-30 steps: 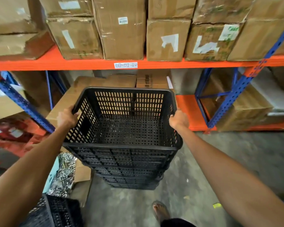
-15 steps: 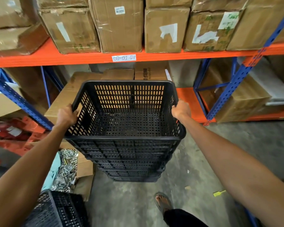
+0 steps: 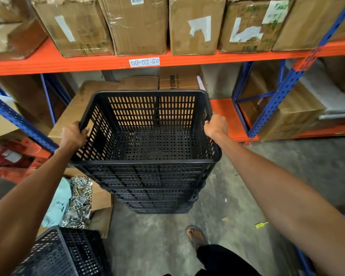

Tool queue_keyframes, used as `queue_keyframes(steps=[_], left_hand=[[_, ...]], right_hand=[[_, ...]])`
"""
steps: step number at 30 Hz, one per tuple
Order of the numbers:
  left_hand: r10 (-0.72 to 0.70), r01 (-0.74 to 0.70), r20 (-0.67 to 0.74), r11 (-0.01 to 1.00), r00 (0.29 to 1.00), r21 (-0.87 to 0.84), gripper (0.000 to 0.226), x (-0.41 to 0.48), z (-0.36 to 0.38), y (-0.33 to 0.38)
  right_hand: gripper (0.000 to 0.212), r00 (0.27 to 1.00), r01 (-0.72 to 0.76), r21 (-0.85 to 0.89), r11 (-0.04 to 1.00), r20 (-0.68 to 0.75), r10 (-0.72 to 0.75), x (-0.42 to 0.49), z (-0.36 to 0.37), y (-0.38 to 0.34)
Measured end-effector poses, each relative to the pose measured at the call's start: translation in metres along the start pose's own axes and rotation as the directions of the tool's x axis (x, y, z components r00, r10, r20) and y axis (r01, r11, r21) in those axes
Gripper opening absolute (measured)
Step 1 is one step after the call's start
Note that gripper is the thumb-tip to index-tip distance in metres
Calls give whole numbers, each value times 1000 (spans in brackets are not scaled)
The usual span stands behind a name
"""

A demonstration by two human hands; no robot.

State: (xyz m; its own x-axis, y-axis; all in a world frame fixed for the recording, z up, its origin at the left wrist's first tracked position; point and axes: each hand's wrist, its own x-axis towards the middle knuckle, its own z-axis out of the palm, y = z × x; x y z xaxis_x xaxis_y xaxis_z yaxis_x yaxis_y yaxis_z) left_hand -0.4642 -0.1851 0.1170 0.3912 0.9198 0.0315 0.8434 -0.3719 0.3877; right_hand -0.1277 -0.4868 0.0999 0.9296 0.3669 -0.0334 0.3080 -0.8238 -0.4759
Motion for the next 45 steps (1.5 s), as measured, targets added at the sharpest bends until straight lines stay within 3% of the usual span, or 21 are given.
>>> queue_keyframes(steps=[18,30,36,40,45], left_hand=[[20,-21,45,1000,999,19,38,3,-3,-7],[-15,17,21,998,1000,-63,36,-3,-1,4],[-27,27,-14,1000,1000,15,36,-3,0,2],[-33,33,28,999,999,-9,36,-5,-1,0],[-19,6,128,996,992,95,41,-7,-9,-1]], right_hand=[[42,998,-58,69,996,9,58,-7,2,-5],[36,999,-37,51,998,38,35,-4,-5,-1],[30,999,-36,24,999,25,36,-5,-4,-6],[30,998,-37,-2,999,47,37,-8,-5,-7],[42,993,-15,-103,995,112,27,-15,-2,-6]])
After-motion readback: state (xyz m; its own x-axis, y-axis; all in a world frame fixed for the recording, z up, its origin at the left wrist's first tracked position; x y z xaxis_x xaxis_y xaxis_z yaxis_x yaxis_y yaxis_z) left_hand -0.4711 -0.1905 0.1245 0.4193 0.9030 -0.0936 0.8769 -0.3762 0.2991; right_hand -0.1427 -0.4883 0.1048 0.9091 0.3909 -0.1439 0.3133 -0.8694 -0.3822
